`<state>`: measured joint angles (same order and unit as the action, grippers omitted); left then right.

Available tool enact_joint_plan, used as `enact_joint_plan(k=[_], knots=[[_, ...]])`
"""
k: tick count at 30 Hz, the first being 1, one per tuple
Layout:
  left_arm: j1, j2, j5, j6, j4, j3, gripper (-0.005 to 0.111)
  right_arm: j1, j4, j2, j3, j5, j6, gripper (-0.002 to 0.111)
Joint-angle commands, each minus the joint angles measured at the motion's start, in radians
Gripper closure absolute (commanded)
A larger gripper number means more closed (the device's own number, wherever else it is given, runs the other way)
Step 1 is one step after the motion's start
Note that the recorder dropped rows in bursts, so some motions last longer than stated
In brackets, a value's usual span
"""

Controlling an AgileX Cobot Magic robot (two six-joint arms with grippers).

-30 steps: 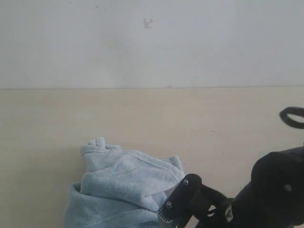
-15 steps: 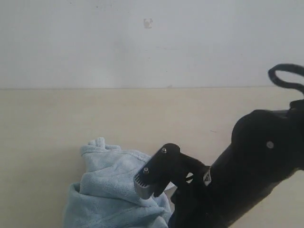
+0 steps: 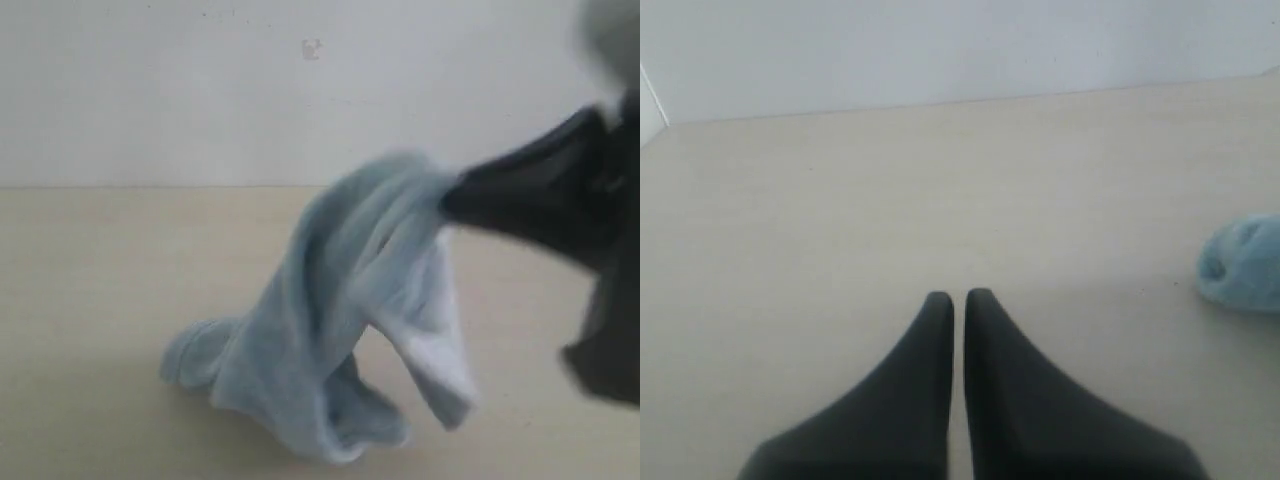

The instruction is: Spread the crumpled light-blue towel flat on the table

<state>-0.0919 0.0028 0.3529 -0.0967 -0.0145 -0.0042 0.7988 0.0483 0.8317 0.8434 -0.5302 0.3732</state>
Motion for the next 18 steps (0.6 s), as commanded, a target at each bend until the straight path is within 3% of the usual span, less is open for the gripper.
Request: enact_joint_plan(k=[1, 4, 7, 9, 14, 16, 18], knots=[[-0.003, -0.003, -0.013, -0.002, 0.001, 0.004, 0.103, 0.001, -0.414, -0.226, 0.006, 0.195, -0.226, 0.109], [-0.003, -0.003, -0.013, -0.002, 0.001, 0.004, 0.103, 0.001, -0.597, -0.226, 0.006, 0.145, -0.394, 0.109], [-0.003, -0.003, -0.013, -0.002, 0.001, 0.004, 0.103, 0.001, -0.704, -0.064, 0.006, 0.100, -0.426, 0.109], [-0.003, -0.003, -0.013, -0.002, 0.001, 0.004, 0.103, 0.001, -0.815, 0.101, 0.006, 0.127, -0.604, 0.107], [-0.003, -0.003, -0.013, -0.002, 0.001, 0.004, 0.103, -0.003, -1.029, 0.485, 0.006, 0.040, -1.080, 0.085], [-0.003, -0.003, -0.013, -0.002, 0.001, 0.004, 0.103, -0.003, -0.990, 0.559, 0.006, 0.086, -1.199, 0.077], [-0.003, -0.003, -0.013, -0.002, 0.001, 0.004, 0.103, 0.011, -0.829, 0.617, 0.006, 0.147, -1.175, 0.066]])
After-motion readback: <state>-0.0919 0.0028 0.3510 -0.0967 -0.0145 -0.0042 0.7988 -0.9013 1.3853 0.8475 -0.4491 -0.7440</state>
